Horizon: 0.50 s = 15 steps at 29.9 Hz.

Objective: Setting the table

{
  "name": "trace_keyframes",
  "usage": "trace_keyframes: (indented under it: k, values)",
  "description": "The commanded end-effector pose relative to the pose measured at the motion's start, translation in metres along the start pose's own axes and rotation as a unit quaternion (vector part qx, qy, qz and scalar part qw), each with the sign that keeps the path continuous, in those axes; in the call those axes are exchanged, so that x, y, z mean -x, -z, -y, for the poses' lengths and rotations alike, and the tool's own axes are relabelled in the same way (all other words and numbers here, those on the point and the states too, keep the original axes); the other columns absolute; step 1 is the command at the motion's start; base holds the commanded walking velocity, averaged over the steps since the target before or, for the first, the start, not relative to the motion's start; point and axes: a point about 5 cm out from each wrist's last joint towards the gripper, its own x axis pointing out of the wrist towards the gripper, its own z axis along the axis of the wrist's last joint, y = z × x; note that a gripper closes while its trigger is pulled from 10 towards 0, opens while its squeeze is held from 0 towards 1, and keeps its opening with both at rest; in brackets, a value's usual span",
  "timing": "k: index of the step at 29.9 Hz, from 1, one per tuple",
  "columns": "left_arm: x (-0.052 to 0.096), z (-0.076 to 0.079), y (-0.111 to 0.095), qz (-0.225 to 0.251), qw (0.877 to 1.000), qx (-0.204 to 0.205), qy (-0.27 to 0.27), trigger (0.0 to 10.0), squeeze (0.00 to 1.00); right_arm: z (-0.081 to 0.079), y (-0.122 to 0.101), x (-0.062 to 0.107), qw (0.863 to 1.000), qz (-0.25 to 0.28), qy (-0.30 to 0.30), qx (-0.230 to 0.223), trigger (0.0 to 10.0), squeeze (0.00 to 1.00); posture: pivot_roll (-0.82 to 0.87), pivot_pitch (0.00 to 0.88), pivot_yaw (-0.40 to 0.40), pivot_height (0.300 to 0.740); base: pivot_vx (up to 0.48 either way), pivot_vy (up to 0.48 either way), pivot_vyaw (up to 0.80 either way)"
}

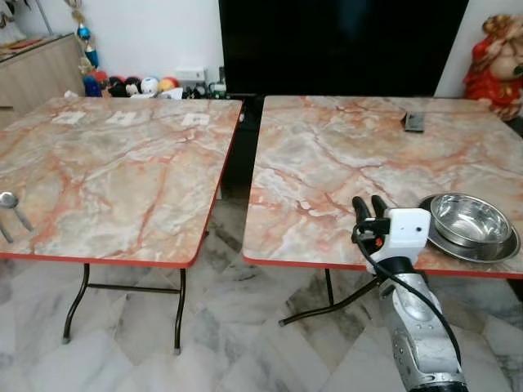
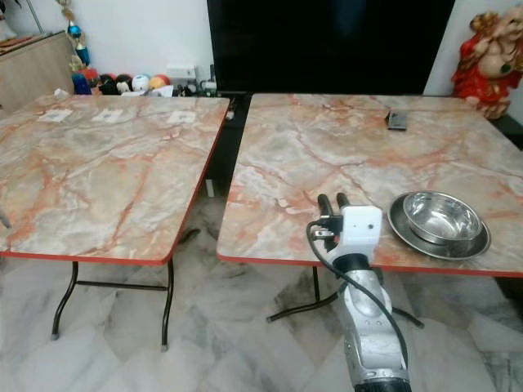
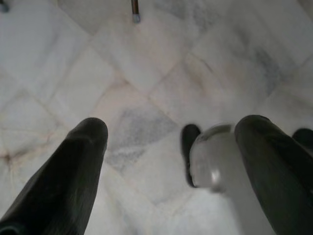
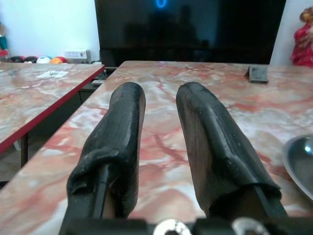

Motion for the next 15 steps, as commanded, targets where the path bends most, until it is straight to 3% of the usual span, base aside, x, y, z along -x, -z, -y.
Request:
trace_keyframes:
  k: [1,15]
  values:
    - [0.0012,-0.0056,0.0027,-0.007,1.000,-0.001,-0.007,10.0,0.00,-0.0110,-0.0049,-0.0040,1.000,0.009,-0.016,-0.006,10.0,0.00,-0.01,0.006,0.007,0.740,0.000,0.364,0.00]
    - [0.0009,-0.0066,-0.0001,0.004,1.000,0.008,-0.013,10.0,0.00,-0.0131,-0.0061,-0.0090,1.000,0.009,-0.013,-0.011,10.0,0.00,0.00,0.033,0.000,0.740,0.000,0.472,0.00]
